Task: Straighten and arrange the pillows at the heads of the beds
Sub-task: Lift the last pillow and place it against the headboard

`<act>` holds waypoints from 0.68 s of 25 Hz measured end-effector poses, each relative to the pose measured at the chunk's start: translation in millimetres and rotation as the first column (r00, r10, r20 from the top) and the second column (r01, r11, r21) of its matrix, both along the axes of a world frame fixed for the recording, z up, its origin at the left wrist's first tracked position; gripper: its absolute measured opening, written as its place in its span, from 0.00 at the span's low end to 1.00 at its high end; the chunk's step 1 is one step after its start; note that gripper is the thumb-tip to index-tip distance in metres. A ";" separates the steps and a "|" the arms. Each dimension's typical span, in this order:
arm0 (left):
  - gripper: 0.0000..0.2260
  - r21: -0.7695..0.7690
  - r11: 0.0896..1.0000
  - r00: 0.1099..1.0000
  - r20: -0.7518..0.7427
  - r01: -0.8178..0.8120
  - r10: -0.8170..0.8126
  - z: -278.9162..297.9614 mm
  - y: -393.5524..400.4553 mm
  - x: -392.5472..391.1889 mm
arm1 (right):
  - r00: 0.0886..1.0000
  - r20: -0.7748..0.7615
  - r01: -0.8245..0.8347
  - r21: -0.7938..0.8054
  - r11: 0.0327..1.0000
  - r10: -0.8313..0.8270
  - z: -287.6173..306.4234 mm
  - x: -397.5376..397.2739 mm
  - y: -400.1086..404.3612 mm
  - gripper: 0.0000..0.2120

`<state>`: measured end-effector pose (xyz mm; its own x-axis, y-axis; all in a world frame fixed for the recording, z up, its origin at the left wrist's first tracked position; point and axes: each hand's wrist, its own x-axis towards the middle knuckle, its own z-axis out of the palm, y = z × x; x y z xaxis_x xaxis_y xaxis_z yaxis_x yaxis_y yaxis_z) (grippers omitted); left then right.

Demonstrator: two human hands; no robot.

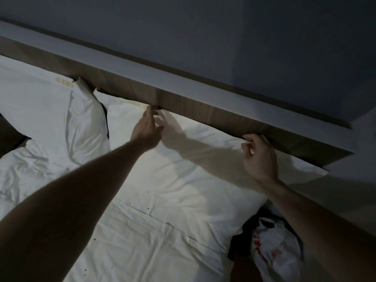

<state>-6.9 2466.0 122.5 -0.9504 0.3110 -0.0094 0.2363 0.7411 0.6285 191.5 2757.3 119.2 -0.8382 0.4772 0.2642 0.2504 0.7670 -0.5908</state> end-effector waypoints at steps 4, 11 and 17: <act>0.27 0.009 0.998 0.997 -0.029 -0.065 0.065 -19.5 -8.0 26.5 | 1.000 -0.026 0.005 -0.047 0.999 -0.006 -6.0 23.0 -4.2 0.16; 0.27 -0.018 0.996 0.992 0.091 -0.088 0.089 -6.0 37.1 16.4 | 0.997 0.059 -0.054 -0.001 0.999 0.054 -13.4 9.4 -5.4 0.17; 0.33 0.004 0.998 0.992 0.117 -0.055 0.054 -6.2 26.8 31.9 | 0.998 0.050 0.040 -0.073 0.997 -0.037 -27.2 23.9 -9.4 0.25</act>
